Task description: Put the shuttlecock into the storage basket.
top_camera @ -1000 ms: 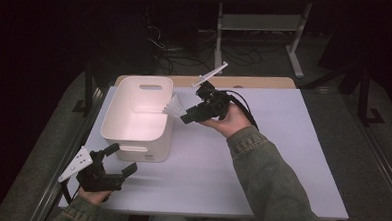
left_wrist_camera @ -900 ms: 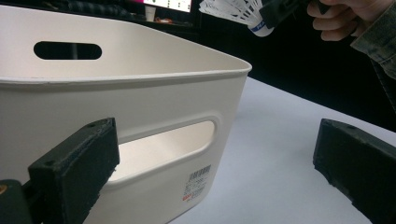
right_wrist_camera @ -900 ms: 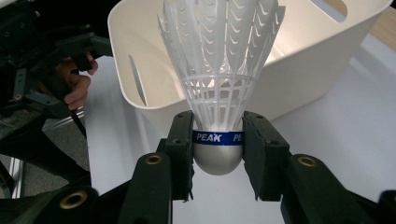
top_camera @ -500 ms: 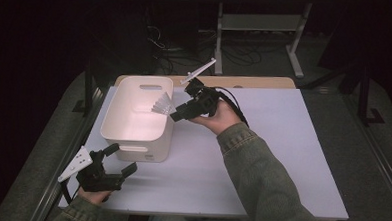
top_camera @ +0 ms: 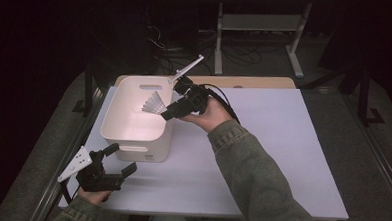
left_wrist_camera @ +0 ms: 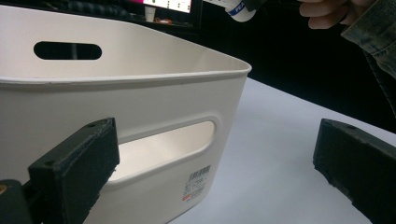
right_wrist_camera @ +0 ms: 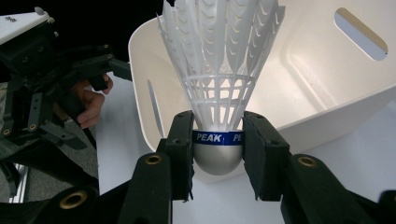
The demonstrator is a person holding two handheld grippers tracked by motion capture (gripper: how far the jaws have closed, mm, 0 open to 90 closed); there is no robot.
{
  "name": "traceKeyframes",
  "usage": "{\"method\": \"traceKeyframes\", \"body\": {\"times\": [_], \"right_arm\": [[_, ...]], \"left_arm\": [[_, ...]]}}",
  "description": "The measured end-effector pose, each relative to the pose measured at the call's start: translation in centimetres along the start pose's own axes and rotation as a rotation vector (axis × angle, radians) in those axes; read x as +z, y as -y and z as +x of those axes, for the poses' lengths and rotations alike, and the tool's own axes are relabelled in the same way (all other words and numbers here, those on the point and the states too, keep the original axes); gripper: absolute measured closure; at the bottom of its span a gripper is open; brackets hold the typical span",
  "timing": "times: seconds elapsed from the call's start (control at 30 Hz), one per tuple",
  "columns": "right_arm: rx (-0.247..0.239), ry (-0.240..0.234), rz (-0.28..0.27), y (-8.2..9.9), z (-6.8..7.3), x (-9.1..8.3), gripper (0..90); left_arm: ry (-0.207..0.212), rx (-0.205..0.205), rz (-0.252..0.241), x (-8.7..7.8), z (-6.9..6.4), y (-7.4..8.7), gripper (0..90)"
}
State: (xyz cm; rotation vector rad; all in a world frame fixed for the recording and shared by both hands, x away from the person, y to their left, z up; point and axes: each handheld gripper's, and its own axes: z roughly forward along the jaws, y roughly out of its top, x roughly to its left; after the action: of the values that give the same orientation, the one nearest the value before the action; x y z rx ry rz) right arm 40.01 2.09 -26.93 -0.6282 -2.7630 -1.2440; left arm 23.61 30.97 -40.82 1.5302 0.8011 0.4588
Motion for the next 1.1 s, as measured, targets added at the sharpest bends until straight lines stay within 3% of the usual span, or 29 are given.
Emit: {"method": "traceKeyframes", "body": {"times": [0.5,0.63,1.1], "right_arm": [[-0.023,-0.03,0.019,-1.4,0.0,2.0,63.5],[-0.025,-0.038,0.02,-1.7,0.2,2.4,63.5],[-0.033,-0.082,0.037,-2.3,0.5,4.3,63.5]], "left_arm": [[0.004,0.01,-0.003,0.0,0.1,0.0,0.0],[0.0,-0.013,-0.004,0.0,-0.1,0.0,0.0],[0.002,-0.014,-0.005,-0.1,0.0,0.0,0.0]]}}
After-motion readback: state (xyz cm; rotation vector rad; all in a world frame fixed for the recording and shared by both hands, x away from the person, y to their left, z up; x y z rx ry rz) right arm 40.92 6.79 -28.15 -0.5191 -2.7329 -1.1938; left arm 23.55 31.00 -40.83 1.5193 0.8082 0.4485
